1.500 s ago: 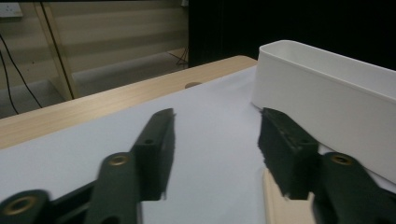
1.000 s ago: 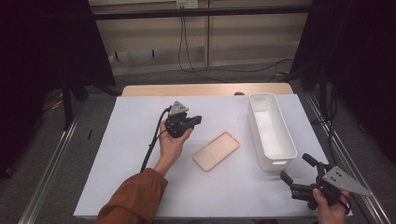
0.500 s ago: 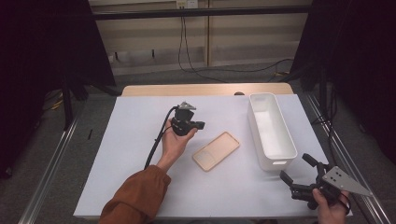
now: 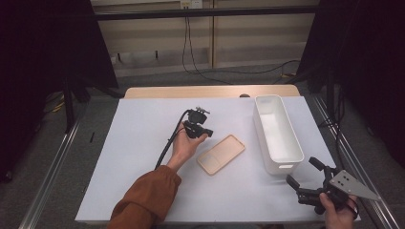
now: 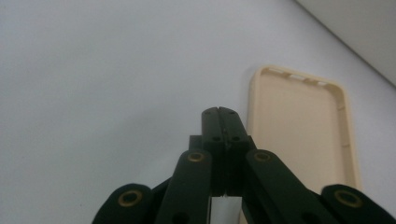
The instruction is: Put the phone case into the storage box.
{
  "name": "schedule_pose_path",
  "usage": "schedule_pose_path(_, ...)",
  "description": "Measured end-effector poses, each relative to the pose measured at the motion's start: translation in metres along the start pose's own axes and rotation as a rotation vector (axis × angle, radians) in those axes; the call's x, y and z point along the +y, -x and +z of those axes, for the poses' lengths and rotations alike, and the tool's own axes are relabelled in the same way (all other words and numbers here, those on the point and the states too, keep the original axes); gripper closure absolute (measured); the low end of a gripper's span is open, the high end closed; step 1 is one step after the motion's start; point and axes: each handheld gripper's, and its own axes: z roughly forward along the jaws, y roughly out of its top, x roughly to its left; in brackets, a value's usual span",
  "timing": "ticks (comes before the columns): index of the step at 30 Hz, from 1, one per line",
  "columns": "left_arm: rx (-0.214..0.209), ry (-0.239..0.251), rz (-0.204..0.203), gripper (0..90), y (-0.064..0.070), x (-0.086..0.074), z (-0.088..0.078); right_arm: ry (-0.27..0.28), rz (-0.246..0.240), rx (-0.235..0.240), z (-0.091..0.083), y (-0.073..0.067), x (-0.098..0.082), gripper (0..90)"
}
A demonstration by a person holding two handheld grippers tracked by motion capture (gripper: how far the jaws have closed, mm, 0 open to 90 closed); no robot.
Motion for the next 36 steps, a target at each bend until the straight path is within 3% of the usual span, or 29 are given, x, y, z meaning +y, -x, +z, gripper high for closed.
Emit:
schedule_pose_path(14, -0.005, -0.041, -0.007, 90.0, 0.01, 0.006, 0.029, -0.002, 0.0, 0.002, 0.0, 0.0, 0.0, 0.0)
schedule_pose_path(36, -0.036, -0.023, -0.01, 90.0, 0.021, 0.008, 0.043, 0.001, 0.0, 0.005, -0.001, 0.0, 0.0, 0.0)
